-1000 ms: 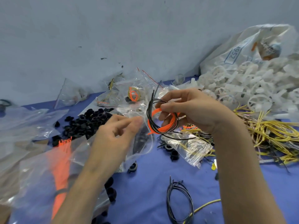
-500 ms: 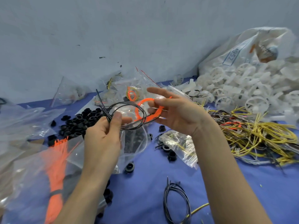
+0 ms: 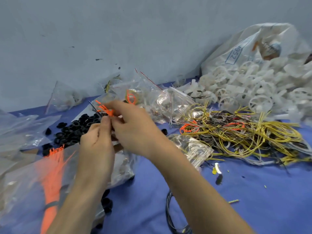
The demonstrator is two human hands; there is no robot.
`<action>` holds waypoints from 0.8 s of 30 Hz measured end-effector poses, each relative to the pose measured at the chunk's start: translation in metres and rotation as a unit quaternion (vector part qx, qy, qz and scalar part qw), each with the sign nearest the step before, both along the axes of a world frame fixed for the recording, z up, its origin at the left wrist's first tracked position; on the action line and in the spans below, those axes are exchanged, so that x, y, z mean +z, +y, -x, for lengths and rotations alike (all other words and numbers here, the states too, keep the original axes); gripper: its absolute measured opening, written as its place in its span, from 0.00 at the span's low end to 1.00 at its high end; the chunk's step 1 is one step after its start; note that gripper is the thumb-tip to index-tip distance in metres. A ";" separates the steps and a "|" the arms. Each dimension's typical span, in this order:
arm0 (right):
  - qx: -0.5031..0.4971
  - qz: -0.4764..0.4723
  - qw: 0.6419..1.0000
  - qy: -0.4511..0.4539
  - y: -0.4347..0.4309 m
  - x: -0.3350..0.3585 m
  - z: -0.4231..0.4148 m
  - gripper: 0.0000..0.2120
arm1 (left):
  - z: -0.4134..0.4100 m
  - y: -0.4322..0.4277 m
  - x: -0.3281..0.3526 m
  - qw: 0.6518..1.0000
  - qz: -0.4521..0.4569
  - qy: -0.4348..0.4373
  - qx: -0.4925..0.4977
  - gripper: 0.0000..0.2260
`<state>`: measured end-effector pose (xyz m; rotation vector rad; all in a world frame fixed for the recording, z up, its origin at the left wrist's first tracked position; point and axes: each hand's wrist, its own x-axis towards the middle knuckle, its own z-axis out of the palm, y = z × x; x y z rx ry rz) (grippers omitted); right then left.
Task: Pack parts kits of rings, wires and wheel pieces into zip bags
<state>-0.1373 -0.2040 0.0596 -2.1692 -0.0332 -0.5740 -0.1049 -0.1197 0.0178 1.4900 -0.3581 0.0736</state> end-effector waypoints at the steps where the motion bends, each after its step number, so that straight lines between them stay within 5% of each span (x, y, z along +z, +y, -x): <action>1: -0.019 0.023 1.000 -0.007 0.005 -0.003 -0.003 0.18 | 0.001 -0.001 0.001 1.000 0.005 0.015 -0.006 0.17; 8: 0.017 0.076 0.996 0.043 -0.007 -0.004 0.002 0.21 | -0.008 0.003 0.000 0.996 -0.031 0.047 -0.069 0.15; 12: 0.022 -0.105 0.992 0.073 -0.039 0.000 0.006 0.24 | -0.017 0.016 -0.001 0.996 -0.064 0.003 -0.055 0.15; 15: -0.050 -0.343 0.938 0.013 -0.084 0.004 0.017 0.27 | -0.026 0.033 0.001 0.994 -0.104 -0.043 -0.001 0.14; 18: -0.095 -0.560 0.815 -0.114 -0.135 0.006 0.043 0.32 | -0.029 0.043 0.006 0.994 -0.099 -0.039 0.015 0.15; 20: -0.115 -0.620 0.752 -0.193 -0.158 0.007 0.058 0.29 | -0.029 0.043 0.007 0.994 -0.098 -0.034 0.018 0.15; 24: -0.132 -0.618 0.725 -0.274 -0.166 0.012 0.074 0.16 | -0.022 0.037 0.008 0.992 -0.118 -0.031 0.010 0.14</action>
